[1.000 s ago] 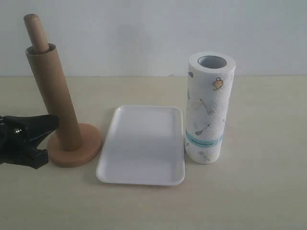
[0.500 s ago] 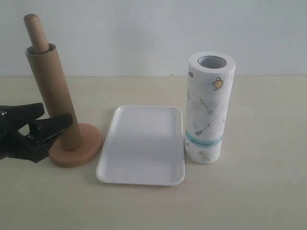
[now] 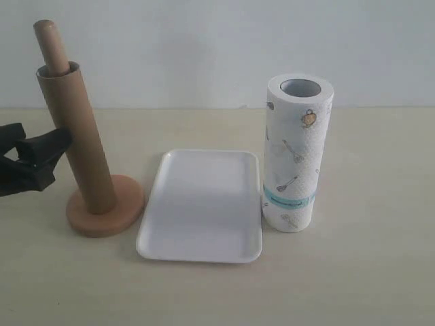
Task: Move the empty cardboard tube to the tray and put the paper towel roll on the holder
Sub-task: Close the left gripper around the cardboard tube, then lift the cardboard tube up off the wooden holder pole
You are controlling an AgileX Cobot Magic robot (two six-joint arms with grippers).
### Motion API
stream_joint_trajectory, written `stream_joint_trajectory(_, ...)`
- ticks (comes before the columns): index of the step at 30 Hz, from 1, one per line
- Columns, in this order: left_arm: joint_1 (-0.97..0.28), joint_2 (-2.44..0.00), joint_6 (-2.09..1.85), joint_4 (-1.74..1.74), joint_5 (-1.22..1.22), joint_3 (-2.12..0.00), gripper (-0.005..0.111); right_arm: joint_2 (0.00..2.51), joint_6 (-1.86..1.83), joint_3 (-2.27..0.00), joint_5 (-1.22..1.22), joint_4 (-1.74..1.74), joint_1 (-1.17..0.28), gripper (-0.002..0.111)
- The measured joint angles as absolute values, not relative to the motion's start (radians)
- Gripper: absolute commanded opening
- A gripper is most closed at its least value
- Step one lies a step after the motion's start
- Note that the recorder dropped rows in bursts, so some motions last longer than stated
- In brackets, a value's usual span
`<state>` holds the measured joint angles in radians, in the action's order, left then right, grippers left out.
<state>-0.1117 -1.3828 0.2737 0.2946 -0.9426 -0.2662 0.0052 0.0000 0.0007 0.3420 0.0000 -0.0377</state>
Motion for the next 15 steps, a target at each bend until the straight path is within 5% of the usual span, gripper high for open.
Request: stream_joint_trajectory(15,-0.112,-1.623,0.257,0.407,-0.918,-0.512,0.073,0.005,0.0,0.001,0.342,0.0,-0.038,0.007)
